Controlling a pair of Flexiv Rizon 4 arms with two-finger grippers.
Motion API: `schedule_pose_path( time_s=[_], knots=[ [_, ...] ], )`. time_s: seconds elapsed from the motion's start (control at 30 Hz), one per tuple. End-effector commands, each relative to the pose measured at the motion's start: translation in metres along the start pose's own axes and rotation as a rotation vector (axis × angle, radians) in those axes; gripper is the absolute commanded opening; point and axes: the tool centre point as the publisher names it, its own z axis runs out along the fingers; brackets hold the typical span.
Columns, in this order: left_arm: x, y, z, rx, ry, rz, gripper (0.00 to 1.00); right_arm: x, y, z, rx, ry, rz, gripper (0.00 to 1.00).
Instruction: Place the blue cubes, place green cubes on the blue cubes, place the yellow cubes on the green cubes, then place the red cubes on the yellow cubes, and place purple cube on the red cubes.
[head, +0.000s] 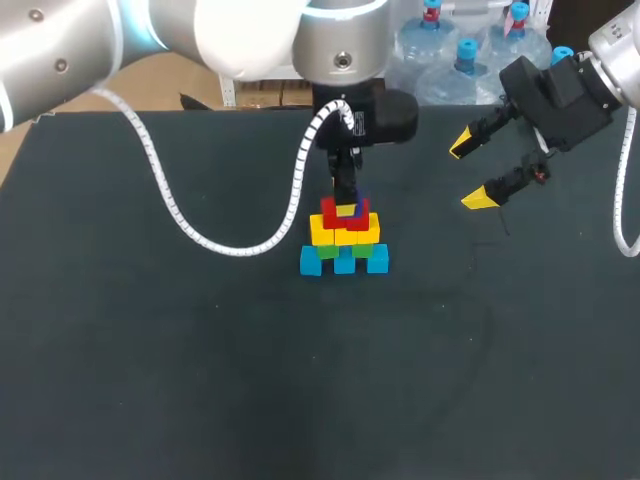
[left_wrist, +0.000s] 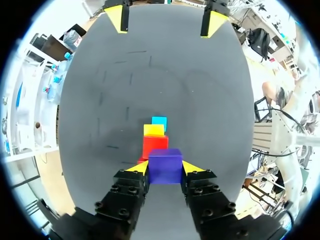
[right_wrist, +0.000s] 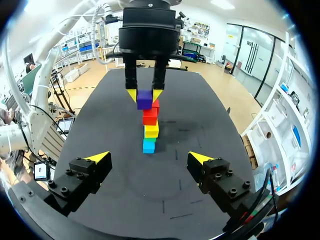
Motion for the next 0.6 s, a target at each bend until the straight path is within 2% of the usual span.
schedule_pose_path(
  time_s=[0.03, 0.6],
  knots=[
    [-0.0040, 0.0081, -0.0006, 0.012, 0.011, 0.005, 0.00, 0.0000, 0.0008, -0.0001, 0.002, 0.000, 0.000, 1.00],
    [-0.0011, 0.0172, 0.0021, 0.009, 0.012, 0.010, 0.00, 0.0000, 0.0008, -0.0001, 0.002, 0.000, 0.000, 1.00]
  ],
)
